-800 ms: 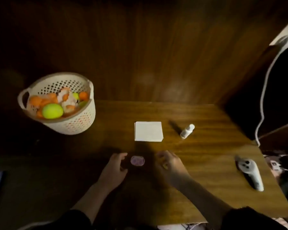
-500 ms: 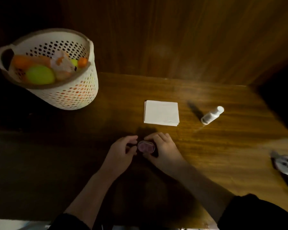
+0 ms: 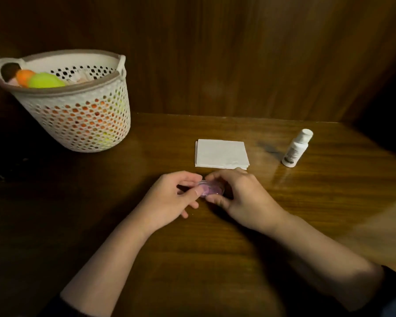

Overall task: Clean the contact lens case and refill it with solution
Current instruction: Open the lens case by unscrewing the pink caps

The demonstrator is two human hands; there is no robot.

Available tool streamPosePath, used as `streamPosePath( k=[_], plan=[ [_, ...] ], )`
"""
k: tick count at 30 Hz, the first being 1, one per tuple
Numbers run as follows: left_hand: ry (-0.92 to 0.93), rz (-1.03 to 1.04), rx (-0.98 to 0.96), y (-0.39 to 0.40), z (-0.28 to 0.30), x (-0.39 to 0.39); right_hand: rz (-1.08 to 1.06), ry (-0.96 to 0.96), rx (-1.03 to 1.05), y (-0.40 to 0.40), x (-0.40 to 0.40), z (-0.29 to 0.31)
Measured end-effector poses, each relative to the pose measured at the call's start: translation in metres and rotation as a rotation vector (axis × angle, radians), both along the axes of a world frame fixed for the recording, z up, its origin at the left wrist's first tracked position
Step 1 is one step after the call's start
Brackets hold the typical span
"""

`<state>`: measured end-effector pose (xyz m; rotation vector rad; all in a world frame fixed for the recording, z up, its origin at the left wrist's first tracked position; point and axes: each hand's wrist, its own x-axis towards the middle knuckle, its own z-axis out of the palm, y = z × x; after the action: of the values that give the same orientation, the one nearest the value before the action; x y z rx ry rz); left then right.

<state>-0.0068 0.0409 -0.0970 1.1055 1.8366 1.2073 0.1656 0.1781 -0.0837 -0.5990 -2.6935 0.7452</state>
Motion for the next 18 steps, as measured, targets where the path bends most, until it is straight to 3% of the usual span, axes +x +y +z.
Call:
streamPosePath(
  k=[5,9,18],
  plan=[
    [-0.157,-0.08,0.208,-0.019,0.003,0.027,0.01,0.119,0.077,-0.027,0.035,0.019],
    [-0.173,-0.048,0.329,-0.052,0.01,0.067,-0.01,0.159,0.183,-0.07,0.075,0.038],
    [-0.166,-0.005,0.326,-0.09,0.041,0.115,0.01,0.079,0.522,-0.12,0.119,0.072]
  ],
)
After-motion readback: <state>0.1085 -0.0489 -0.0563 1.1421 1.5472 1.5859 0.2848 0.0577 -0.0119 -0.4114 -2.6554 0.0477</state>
